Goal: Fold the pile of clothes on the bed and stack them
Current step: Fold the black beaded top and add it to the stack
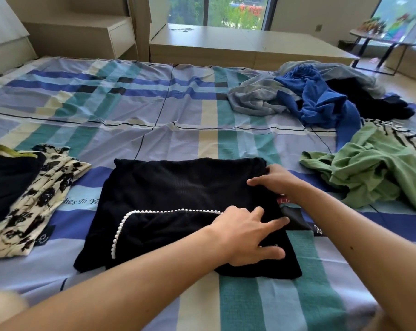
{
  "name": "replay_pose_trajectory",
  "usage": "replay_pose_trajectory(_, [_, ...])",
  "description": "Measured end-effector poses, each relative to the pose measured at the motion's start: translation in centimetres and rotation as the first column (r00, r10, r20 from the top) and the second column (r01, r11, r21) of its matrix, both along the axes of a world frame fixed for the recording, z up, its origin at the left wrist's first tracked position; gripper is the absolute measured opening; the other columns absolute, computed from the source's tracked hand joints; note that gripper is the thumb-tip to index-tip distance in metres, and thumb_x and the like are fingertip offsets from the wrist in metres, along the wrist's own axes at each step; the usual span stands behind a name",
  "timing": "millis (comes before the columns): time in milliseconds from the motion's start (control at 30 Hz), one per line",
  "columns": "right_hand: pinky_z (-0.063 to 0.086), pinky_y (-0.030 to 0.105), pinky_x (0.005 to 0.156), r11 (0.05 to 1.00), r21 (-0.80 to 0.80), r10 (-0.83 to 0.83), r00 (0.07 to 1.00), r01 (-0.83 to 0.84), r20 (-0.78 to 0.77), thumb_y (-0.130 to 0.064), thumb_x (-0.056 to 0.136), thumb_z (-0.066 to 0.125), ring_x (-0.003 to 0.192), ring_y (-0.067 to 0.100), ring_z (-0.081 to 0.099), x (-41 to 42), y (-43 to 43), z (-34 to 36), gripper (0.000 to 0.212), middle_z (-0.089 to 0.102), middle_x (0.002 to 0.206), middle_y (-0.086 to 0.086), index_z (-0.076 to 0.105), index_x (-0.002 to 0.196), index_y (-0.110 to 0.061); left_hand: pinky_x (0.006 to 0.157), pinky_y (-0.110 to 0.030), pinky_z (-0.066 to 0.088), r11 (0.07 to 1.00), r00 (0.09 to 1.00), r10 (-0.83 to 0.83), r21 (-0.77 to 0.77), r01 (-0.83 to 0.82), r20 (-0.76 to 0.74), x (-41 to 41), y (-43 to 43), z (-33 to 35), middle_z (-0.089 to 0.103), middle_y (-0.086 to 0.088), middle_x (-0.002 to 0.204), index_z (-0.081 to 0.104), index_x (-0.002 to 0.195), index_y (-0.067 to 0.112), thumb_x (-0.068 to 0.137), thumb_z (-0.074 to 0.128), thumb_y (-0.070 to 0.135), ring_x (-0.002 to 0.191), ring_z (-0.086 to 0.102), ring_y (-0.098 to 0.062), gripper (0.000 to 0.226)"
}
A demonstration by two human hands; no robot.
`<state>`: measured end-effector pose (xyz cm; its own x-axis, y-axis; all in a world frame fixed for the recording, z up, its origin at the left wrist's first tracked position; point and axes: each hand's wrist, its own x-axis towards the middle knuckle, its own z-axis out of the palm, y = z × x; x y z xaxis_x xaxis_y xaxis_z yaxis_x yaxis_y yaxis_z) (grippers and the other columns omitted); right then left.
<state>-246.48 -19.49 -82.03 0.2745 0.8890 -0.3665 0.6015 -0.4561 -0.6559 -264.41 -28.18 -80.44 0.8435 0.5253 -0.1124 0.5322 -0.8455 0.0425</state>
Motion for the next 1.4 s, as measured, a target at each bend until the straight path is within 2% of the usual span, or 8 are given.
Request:
replay_pose_trajectory(333, [0.058, 0.047, 0.088, 0.978, 0.159, -0.083, 0.950, 0.135, -0.300, -0.002, 0.075, 0.082, 0.103, 0.032, 0.068, -1.0, -0.2, 0.3, 0.073, 0.065, 0.119, 0.020, 0.043, 0.135, -0.015, 0.110, -0.058, 0.019, 0.959, 0.960, 0.278, 0.071, -0.275, -0.034, 3.4, -1.9, 3.3, 0.064, -0.007, 0.113, 0.059, 0.121, 0.019, 0.081, 0.052, 0.076, 0.109, 0.059, -0.031, 0.069])
replay_pose_trajectory(533, [0.057, 0.029, 0.066, 0.935, 0.342, 0.062, 0.912, 0.089, -0.406, 0.007, 0.076, 0.077, 0.089, 0.023, 0.067, -6.9, 1.3, 6.1, 0.075, 0.063, 0.110, 0.016, 0.042, 0.138, -0.019, 0.079, -0.037, 0.038, 0.802, 0.710, 0.596, -0.246, -0.544, 0.375, -2.9, -0.6, 7.0, 0.062, -0.006, 0.107, 0.054, 0.095, 0.026, 0.083, 0.064, 0.034, 0.102, 0.059, -0.033, 0.018])
replay_pose_trajectory(800, [0.060, 0.041, 0.073, 0.845, 0.456, 0.458, 0.816, -0.278, -0.352, -0.003, 0.089, 0.071, 0.086, 0.027, 0.065, -21.4, 3.2, 10.3, 0.069, 0.059, 0.097, 0.014, 0.033, 0.145, -0.018, 0.053, -0.024, 0.031, 0.454, 0.366, 0.887, -0.674, -0.582, 0.282, -19.7, 1.8, 7.9, 0.041, 0.004, 0.055, 0.044, 0.068, 0.020, 0.055, 0.070, 0.020, 0.053, 0.038, -0.014, 0.029])
replay_pose_trajectory(933, [0.048, 0.036, 0.098, 0.711, 0.442, 0.586, 0.808, -0.546, 0.055, -0.014, 0.095, 0.064, 0.117, 0.028, 0.058, -22.9, 2.5, 6.3, 0.054, 0.058, 0.121, 0.009, 0.043, 0.144, -0.018, 0.056, -0.027, 0.042, 0.318, 0.418, 0.907, -0.554, -0.769, -0.059, -25.4, 2.4, 5.7, 0.053, -0.005, 0.069, 0.046, 0.071, 0.017, 0.071, 0.057, 0.013, 0.060, 0.050, -0.019, 0.011])
replay_pose_trajectory(1033, [0.027, 0.028, 0.112, 0.696, 0.291, 0.591, 0.754, -0.657, 0.288, -0.027, 0.099, 0.056, 0.142, 0.023, 0.035, -21.2, 1.6, 2.1, 0.056, 0.037, 0.153, 0.007, 0.038, 0.151, -0.020, 0.072, -0.035, 0.045, 0.447, 0.440, 0.894, -0.172, -0.878, 0.082, -25.3, 3.2, 5.1, 0.060, -0.001, 0.091, 0.051, 0.083, 0.020, 0.089, 0.049, 0.022, 0.087, 0.056, -0.025, 0.007])
replay_pose_trajectory(1100, [0.011, 0.040, 0.124, 0.683, 0.180, 0.606, 0.687, -0.708, 0.400, -0.039, 0.102, 0.050, 0.154, 0.023, 0.013, -20.2, 0.9, -0.4, 0.062, 0.017, 0.166, 0.005, 0.028, 0.157, -0.023, 0.090, -0.040, 0.045, 0.628, 0.530, 0.762, -0.223, -0.746, 0.372, -23.5, 3.0, 4.8, 0.057, 0.003, 0.107, 0.055, 0.097, 0.025, 0.092, 0.051, 0.030, 0.106, 0.053, -0.021, 0.008])
replay_pose_trajectory(1200, [-0.006, 0.045, 0.124, 0.663, 0.094, 0.620, 0.615, -0.743, 0.487, -0.051, 0.104, 0.036, 0.155, 0.016, -0.009, -19.4, 0.1, -2.5, 0.065, -0.003, 0.169, -0.004, 0.013, 0.160, -0.030, 0.117, -0.039, 0.029, 0.828, 0.792, 0.558, -0.225, -0.514, 0.248, -21.1, 2.4, 2.9, 0.035, 0.006, 0.154, 0.040, 0.144, 0.029, 0.090, 0.040, 0.059, 0.145, 0.025, -0.014, 0.062])
replay_pose_trajectory(1400, [-0.009, 0.047, 0.123, 0.696, 0.120, 0.602, 0.666, -0.708, 0.440, -0.056, 0.103, 0.032, 0.153, 0.009, -0.015, -18.8, -0.7, -3.0, 0.064, -0.005, 0.168, -0.011, 0.010, 0.160, -0.036, 0.124, -0.043, 0.013, 0.609, 0.691, 0.687, -0.342, -0.716, -0.225, -23.4, 4.5, 1.1, 0.001, 0.000, 0.168, 0.003, 0.159, 0.029, 0.073, 0.030, 0.093, 0.154, 0.006, -0.020, 0.111])
